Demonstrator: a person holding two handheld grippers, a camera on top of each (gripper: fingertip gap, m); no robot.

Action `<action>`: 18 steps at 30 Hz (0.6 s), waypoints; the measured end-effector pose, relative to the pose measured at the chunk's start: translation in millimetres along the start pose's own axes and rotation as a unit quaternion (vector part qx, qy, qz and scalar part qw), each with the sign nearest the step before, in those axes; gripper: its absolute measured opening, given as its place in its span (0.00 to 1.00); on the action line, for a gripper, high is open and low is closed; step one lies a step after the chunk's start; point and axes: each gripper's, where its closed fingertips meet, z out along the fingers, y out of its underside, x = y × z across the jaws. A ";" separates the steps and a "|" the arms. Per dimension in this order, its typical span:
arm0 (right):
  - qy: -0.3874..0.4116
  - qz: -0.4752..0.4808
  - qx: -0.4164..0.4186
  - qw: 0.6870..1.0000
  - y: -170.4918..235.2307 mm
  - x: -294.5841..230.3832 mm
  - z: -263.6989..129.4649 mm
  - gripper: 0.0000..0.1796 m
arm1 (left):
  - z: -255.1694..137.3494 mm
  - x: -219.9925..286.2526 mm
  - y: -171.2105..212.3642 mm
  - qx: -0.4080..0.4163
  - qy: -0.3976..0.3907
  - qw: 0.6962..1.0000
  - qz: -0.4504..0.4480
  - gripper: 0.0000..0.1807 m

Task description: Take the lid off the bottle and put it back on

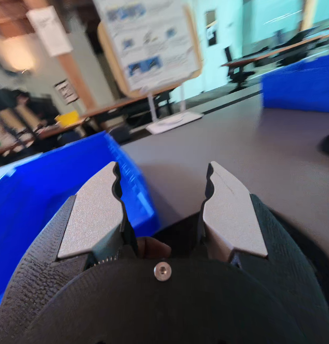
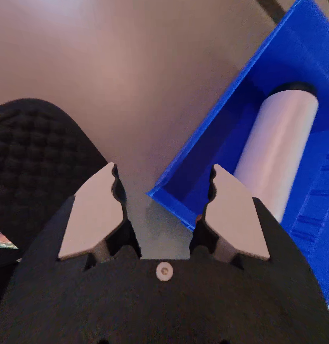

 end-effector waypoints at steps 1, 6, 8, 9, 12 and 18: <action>0.006 -0.010 -0.016 1.000 5.0 -2.5 7.2 0.50 | -7.0 -14.3 10.8 -0.009 -0.034 0.999 -0.009 0.49; 0.065 -0.069 -0.047 0.994 2.1 6.0 41.2 0.20 | -15.6 -22.5 -6.2 0.069 -0.117 0.990 0.046 0.36; 0.062 -0.080 -0.039 0.994 -10.4 -2.3 49.0 0.23 | -7.3 -18.8 -2.1 0.049 -0.138 0.983 0.107 0.36; 0.061 -0.074 -0.035 0.995 -16.7 -6.5 52.4 0.24 | -3.8 -15.8 -1.3 0.048 -0.145 0.978 0.139 0.36; 0.048 -0.074 -0.023 0.996 -34.5 -19.2 61.5 0.26 | 1.4 -2.6 -1.0 0.054 -0.160 0.957 0.234 0.35; 0.029 -0.107 0.014 0.994 -73.4 -55.3 78.5 0.26 | 8.5 7.4 7.8 0.031 -0.149 0.944 0.293 0.35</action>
